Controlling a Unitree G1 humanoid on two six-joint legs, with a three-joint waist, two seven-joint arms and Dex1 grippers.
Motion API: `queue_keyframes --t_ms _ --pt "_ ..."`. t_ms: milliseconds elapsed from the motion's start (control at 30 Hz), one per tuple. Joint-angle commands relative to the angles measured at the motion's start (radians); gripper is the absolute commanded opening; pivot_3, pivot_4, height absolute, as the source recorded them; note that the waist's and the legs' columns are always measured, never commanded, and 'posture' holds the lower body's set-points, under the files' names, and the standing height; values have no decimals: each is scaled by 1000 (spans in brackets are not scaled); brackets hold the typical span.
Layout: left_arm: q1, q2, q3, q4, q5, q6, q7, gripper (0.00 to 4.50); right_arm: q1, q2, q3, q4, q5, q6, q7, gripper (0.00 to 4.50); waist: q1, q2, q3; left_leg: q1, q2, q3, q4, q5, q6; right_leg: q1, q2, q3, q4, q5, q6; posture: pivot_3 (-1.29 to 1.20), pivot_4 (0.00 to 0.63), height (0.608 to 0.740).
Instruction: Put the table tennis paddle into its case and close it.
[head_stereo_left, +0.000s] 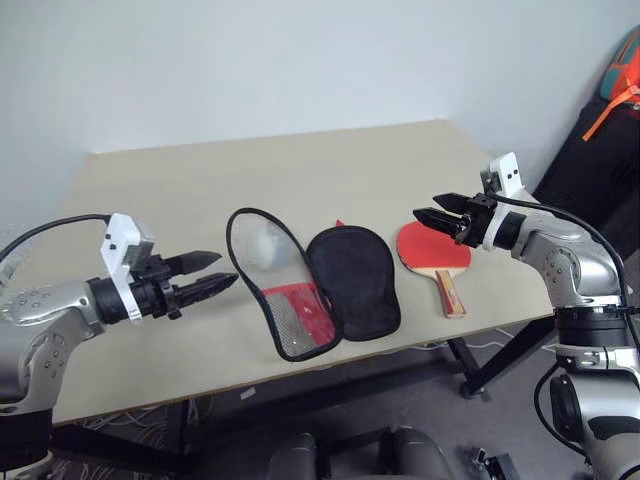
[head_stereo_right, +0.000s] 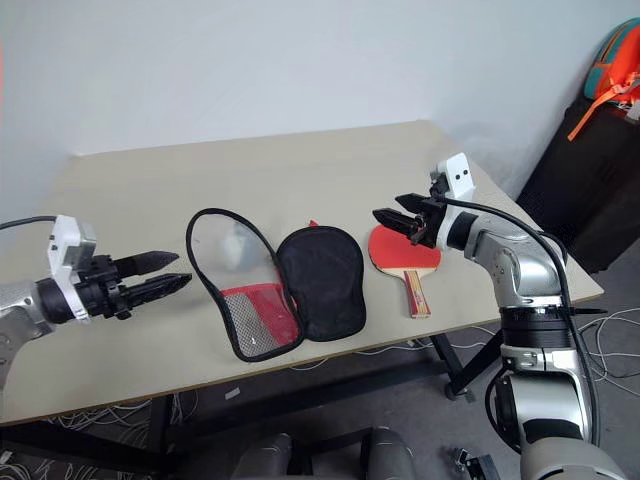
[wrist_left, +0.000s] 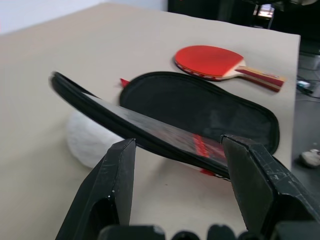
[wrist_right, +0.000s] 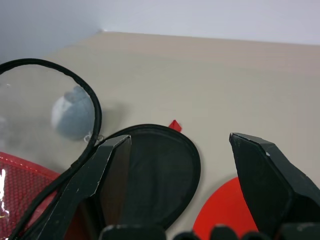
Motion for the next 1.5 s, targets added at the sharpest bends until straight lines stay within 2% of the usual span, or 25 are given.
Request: queue_keyframes --t_ms 33,333,667,833,1033,1233,1500 --pt "-26 1 -13 -4 16 -25 -2 2875 3 -14 -26 -50 13 -5 -15 3407 0 0 0 0 0 0 0 0 0 0 0 0 0 0 0 0 0 724" --pt "-57 0 -40 -24 -5 -1 -8 2875 50 -14 -39 -82 18 15 -65 3407 4 0 0 0 0 0 0 0 0 0 0 0 0 0 0 0 0 724" --pt "-141 -19 -102 -24 -22 16 -34 2875 59 -85 -47 -51 5 126 -95 3407 5 0 0 0 -1 0 0 0 0 1 0 0 0 0 0 0 0 724" --pt "-142 10 -28 -42 -67 39 -51 2875 69 -77 -44 -16 -10 116 -122 3407 4 0 0 0 0 0 0 0 0 0 3 2 -1 0 0 0 0 724" --pt "-68 61 40 -19 -37 23 -61 2875 61 -81 -48 2 -10 122 -136 3407 4 0 0 1 0 -2 0 0 0 0 4 3 -1 0 0 0 0 724" --pt "-47 62 82 -100 -88 43 -50 2875 52 -102 -45 11 -4 225 -154 3407 6 -1 0 0 1 -3 1 0 0 1 3 2 -1 0 0 0 0 724" --pt "-150 19 -82 -217 -111 79 -14 2875 54 -113 -47 -30 11 447 -222 3407 5 -1 0 0 -1 -3 1 0 0 2 4 3 -1 0 0 0 0 724"
